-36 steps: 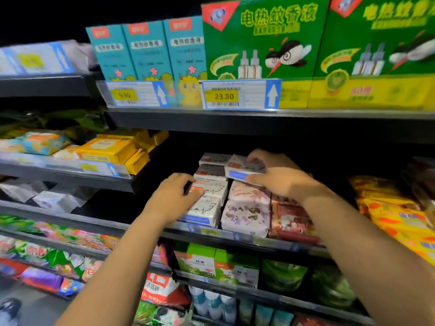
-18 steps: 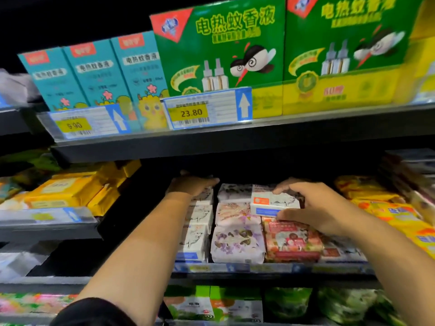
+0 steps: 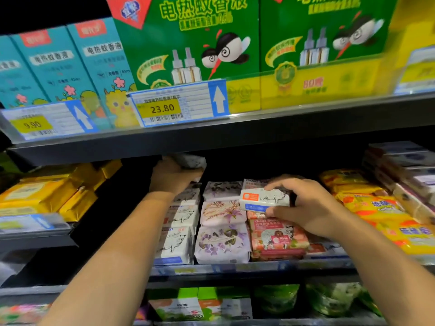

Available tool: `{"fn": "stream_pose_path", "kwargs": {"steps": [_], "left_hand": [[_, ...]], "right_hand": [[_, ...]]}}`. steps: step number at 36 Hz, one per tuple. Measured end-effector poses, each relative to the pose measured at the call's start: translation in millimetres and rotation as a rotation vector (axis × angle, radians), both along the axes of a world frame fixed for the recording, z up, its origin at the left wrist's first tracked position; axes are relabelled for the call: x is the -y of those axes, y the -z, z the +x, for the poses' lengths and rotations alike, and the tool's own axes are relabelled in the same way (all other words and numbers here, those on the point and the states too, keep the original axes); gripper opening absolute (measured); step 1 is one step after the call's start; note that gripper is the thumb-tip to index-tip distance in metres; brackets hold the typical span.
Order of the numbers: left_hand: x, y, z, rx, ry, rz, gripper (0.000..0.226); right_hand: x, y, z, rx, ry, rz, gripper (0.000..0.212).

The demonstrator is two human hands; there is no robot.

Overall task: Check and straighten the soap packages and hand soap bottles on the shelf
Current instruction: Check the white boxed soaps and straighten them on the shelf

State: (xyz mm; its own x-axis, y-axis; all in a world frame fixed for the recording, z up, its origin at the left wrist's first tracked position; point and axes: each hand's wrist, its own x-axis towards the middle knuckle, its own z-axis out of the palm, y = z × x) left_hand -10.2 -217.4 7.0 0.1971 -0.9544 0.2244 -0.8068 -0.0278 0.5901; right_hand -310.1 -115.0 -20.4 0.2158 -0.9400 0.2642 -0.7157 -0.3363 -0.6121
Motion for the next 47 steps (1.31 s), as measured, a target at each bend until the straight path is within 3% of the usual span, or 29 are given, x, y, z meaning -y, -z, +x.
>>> {"fn": "stream_pose_path", "kwargs": {"steps": [3, 5, 8, 9, 11, 13, 18, 24, 28, 32, 34, 37, 40, 42, 44, 47], "left_hand": [[-21, -12, -16, -0.097, 0.139, -0.045, 0.038], [-36, -16, -28, -0.071, 0.212, 0.0, 0.047], [-50, -12, -44, 0.083, 0.257, 0.086, 0.1], [-55, -11, -51, 0.131, 0.273, 0.127, 0.103], [-68, -11, -66, 0.203, 0.287, 0.25, 0.08], [-75, -5, -79, 0.16, 0.294, 0.293, 0.058], [-85, 3, -107, -0.118, 0.384, 0.212, 0.05], [-76, 0, -151, -0.049, 0.382, 0.321, 0.087], [-69, -3, -186, 0.092, 0.352, 0.201, 0.091], [-64, 0, -207, 0.191, 0.298, 0.149, 0.087], [-63, 0, -214, 0.21, 0.28, 0.152, 0.087], [-60, 0, -224, 0.281, 0.26, 0.15, 0.094], [-59, -3, -235, 0.406, 0.241, 0.135, 0.096], [-62, -6, -245, 0.474, 0.229, 0.125, 0.099], [-63, -7, -253, 0.502, 0.214, 0.123, 0.101], [-62, -5, -261, 0.503, 0.205, 0.116, 0.105]], "right_hand": [[-2, -1, -7, 0.08, 0.011, 0.0, 0.041], [-4, -4, -15, 0.098, 0.025, 0.001, 0.04], [-10, -13, -31, 0.028, 0.067, 0.002, 0.037], [-12, -16, -37, 0.009, 0.077, 0.015, 0.035], [-14, -19, -55, -0.046, 0.113, 0.069, 0.032], [-14, -18, -73, -0.081, 0.153, 0.134, 0.036], [-17, -11, -95, -0.153, 0.124, 0.185, 0.051], [-17, -6, -97, -0.134, 0.065, 0.3, 0.055], [-11, -6, -91, -0.196, 0.092, 0.245, 0.05], [-9, 6, -92, -0.354, 0.1, 0.195, 0.024], [-13, 13, -93, -0.414, 0.109, 0.126, 0.022], [-20, 12, -100, -0.414, 0.091, 0.066, 0.028], [-22, 9, -107, -0.288, 0.167, 0.056, 0.026], [-18, 7, -112, -0.198, 0.252, 0.043, 0.038], [-16, 2, -117, -0.123, 0.251, 0.075, 0.065], [-12, -3, -117, -0.159, 0.193, 0.158, 0.088]]}}
